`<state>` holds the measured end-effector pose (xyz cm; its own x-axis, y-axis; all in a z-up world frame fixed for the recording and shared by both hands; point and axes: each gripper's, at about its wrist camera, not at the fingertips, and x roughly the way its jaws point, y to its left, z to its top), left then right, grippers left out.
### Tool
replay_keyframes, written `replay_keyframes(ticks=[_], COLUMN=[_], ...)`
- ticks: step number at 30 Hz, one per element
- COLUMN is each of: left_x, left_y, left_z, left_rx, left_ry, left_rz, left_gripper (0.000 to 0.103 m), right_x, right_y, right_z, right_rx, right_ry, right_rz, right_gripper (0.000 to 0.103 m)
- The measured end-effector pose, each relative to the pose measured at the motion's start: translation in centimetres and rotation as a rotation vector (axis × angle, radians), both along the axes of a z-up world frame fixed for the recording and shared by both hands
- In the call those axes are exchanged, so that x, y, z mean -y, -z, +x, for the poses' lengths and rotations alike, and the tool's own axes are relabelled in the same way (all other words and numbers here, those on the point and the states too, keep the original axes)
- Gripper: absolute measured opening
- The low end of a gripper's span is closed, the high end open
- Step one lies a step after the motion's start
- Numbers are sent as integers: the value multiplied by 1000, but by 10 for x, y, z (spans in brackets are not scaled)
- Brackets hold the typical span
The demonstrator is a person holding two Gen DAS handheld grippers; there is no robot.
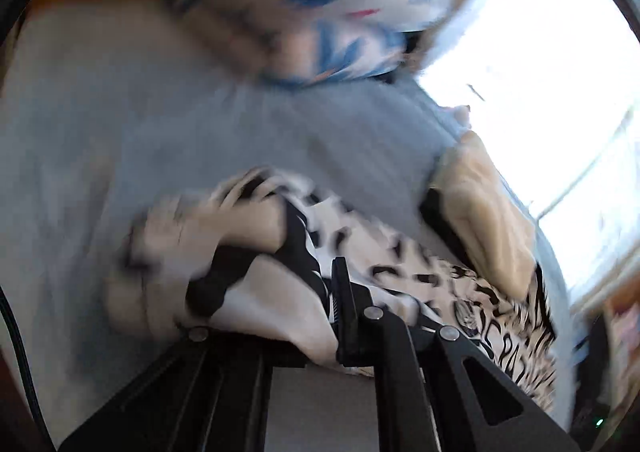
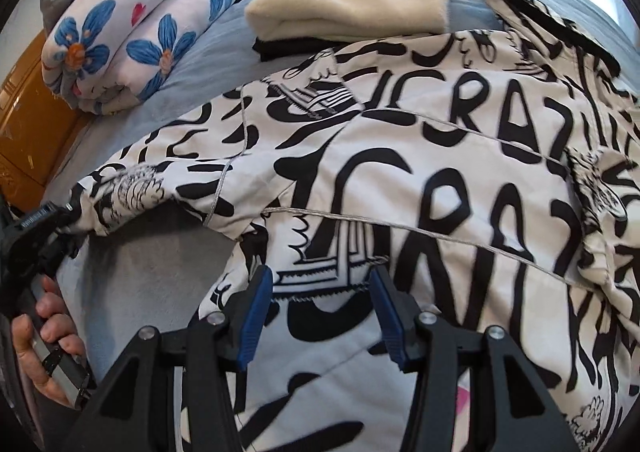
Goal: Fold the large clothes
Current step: 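Fold the sleeve with the left gripper across the jacket front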
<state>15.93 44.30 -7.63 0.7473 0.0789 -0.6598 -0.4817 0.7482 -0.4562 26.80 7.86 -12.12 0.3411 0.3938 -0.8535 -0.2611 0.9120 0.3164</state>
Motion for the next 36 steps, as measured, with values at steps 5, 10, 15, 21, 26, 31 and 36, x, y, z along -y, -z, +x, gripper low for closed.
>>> replay_keyframes(ticks=[5, 10, 15, 21, 26, 31, 36], left_x=[84, 193, 313, 405, 420, 394, 362], left_y=[-69, -103, -83, 6, 41, 17, -8], left_z=[26, 46, 61, 64, 49, 36, 32], left_rx=[53, 114, 60, -177, -296, -248, -207], left_ry=[156, 353, 623, 896, 977, 957, 851], left_rz=[220, 349, 409, 371, 295, 233, 237], left_gripper=[6, 6, 10, 17, 30, 53, 63], right_x=[40, 104, 179, 244, 267, 264, 249], right_y=[-15, -33, -39, -22, -5, 0, -5], right_z=[-7, -19, -35, -60, -70, -70, -59], right_rx=[22, 60, 87, 56, 11, 5, 15], right_ry=[76, 199, 353, 477, 507, 483, 429], right_rz=[41, 69, 50, 8, 29, 67, 113], right_gripper=[51, 51, 51, 51, 51, 51, 51])
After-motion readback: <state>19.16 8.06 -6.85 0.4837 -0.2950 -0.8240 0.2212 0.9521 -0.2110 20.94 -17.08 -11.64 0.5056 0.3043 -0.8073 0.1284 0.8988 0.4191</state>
